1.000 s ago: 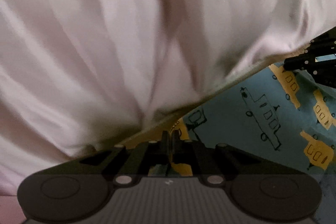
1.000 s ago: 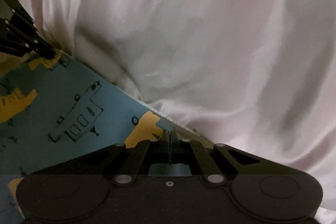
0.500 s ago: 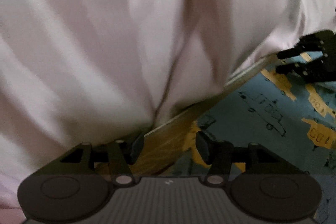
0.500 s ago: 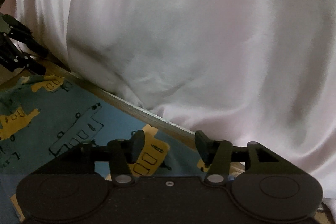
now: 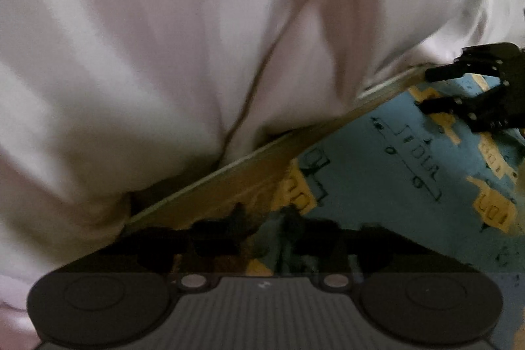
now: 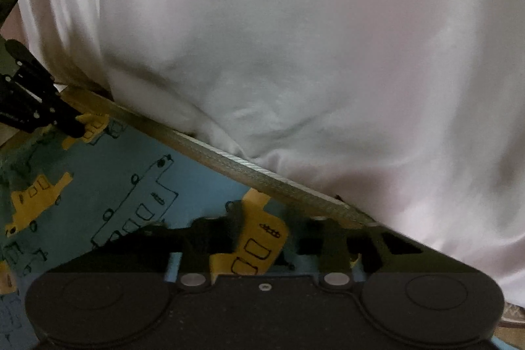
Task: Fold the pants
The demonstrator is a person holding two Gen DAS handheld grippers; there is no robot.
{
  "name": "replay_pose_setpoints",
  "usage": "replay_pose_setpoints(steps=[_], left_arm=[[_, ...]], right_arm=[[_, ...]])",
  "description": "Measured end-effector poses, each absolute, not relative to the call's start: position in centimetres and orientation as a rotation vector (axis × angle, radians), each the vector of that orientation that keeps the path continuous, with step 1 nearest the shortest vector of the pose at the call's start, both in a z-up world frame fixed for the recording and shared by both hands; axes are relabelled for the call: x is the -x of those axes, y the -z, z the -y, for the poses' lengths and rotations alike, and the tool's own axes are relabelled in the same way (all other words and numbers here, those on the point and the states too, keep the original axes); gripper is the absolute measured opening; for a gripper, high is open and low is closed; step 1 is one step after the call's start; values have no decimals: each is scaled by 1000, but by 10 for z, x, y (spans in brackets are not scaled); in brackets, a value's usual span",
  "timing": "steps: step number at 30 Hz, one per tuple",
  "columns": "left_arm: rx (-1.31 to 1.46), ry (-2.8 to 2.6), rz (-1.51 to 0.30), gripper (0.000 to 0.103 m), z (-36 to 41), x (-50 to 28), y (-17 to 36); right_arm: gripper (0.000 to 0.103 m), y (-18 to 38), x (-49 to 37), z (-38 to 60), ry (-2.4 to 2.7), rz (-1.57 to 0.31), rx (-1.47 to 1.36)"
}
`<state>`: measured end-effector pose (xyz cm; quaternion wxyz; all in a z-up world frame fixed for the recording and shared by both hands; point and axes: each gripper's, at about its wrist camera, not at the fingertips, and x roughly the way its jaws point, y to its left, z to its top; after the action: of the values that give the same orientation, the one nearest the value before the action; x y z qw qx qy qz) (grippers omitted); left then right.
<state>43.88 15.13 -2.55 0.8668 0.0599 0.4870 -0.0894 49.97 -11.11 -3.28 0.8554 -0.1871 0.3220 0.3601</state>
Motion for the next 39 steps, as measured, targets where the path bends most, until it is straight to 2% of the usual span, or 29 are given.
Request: replay_pose_setpoints(steps=[3,23,39], left_arm=[[-132,170,-1028,6,-146,-438,25],[-247,94,-817,4,-123,-381,-22],[-359,139,-647,3,-99,-284,-68]], right_arm=[[0,31,-496,113,-734,-691,384],[0,-1,-420,147,-699,-442,336],[0,-27,-267,203,-701,-213,358]])
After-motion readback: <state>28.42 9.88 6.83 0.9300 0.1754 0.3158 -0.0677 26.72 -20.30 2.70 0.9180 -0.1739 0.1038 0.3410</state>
